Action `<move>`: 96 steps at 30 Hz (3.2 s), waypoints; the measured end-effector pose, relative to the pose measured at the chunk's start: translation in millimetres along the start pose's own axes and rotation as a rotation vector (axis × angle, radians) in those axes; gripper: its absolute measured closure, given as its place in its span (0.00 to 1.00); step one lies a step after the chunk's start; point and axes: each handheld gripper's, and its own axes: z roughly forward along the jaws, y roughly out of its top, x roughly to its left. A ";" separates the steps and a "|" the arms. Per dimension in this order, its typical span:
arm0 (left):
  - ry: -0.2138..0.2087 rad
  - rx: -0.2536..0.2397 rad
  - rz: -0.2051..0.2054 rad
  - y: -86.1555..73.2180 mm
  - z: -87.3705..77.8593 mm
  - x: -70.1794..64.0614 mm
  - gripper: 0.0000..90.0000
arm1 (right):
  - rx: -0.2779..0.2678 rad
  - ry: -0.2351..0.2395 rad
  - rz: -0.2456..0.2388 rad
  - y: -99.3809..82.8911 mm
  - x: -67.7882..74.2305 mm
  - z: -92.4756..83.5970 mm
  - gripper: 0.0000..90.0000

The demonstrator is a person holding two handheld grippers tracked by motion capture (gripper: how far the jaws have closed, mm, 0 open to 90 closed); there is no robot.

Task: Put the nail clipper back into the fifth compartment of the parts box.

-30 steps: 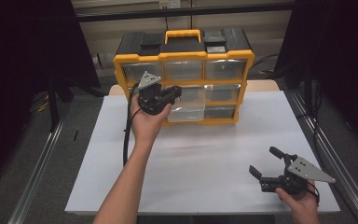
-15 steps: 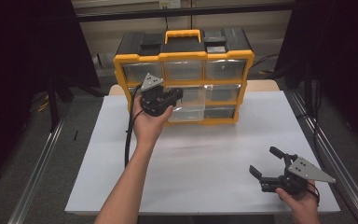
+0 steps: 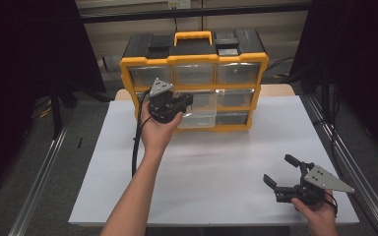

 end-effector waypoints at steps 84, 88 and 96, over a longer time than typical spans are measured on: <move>-0.075 -0.118 0.064 -106.3 -93.1 47.8 0.06 | -0.005 -0.006 -0.006 1.2 0.6 -3.7 0.01; -0.063 -0.120 0.040 -117.0 -99.2 54.8 0.06 | -0.010 -0.007 -0.008 1.2 -0.4 -3.9 0.01; -0.057 -0.129 0.011 -134.8 -112.4 66.5 0.07 | -0.009 -0.007 -0.007 1.4 1.0 -3.3 0.01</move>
